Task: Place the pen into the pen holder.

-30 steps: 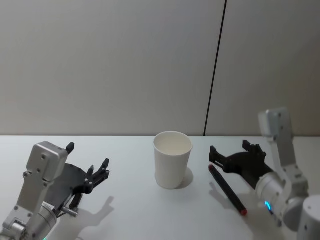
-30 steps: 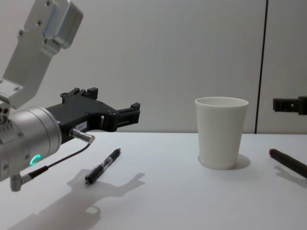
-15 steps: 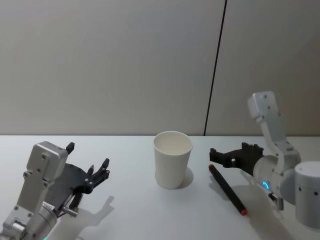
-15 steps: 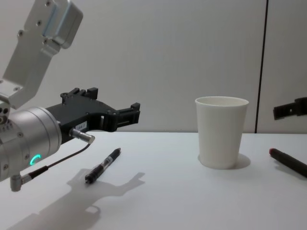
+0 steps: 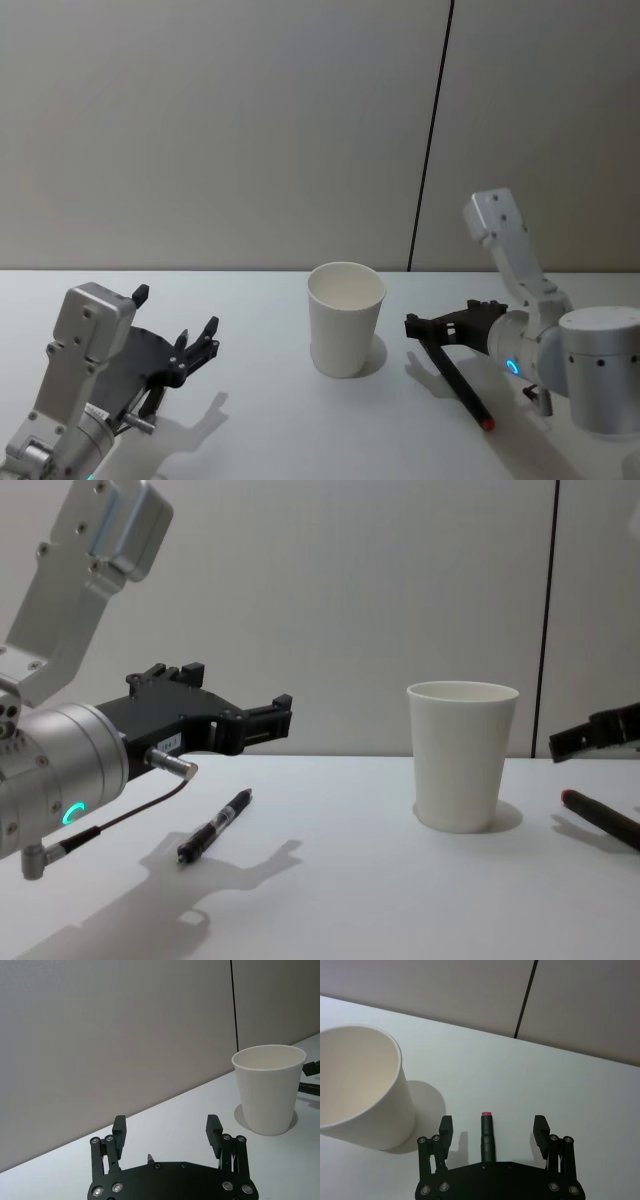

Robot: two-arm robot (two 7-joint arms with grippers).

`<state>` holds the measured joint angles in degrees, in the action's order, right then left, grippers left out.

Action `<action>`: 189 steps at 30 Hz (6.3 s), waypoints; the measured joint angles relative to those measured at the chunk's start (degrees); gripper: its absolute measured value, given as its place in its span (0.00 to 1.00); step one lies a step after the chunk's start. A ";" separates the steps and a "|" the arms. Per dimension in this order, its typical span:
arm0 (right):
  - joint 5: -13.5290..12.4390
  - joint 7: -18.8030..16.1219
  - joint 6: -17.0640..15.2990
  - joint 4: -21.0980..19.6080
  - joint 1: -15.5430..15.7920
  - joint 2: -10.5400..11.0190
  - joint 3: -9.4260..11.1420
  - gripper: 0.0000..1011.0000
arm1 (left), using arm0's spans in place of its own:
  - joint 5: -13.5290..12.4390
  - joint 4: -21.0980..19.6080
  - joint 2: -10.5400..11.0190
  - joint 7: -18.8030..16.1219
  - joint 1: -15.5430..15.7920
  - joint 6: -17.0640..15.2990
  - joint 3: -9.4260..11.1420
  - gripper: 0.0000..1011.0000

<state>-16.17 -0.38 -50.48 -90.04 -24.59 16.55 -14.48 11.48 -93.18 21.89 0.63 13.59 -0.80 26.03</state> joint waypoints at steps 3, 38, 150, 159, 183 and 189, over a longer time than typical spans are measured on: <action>0.40 0.19 -0.03 1.11 -0.55 -0.31 -0.27 0.99 | 0.00 0.00 0.00 0.00 0.00 0.00 0.00 0.99; 2.93 1.06 2.24 9.91 -2.16 -3.68 -1.63 0.99 | 0.00 0.00 0.00 0.00 0.00 0.00 0.00 0.99; 3.38 0.83 2.56 10.83 -1.74 -4.18 -1.36 0.22 | 0.00 0.00 0.00 0.00 0.00 0.00 0.00 0.99; 3.38 0.83 2.52 10.82 -1.74 -4.18 -1.36 0.19 | 0.00 0.00 0.00 0.00 0.00 0.00 0.00 0.99; 3.96 1.41 7.09 10.17 -1.08 -4.95 -0.35 0.19 | 0.00 0.00 0.00 0.00 0.00 0.00 0.00 0.99; 4.19 1.73 10.72 8.85 -0.87 -5.47 0.47 0.19 | 0.00 0.00 0.00 0.00 0.00 0.00 0.00 0.99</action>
<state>-11.98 1.36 -39.76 -81.19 -25.47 11.08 -14.01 11.48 -93.18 21.89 0.63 13.59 -0.80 26.02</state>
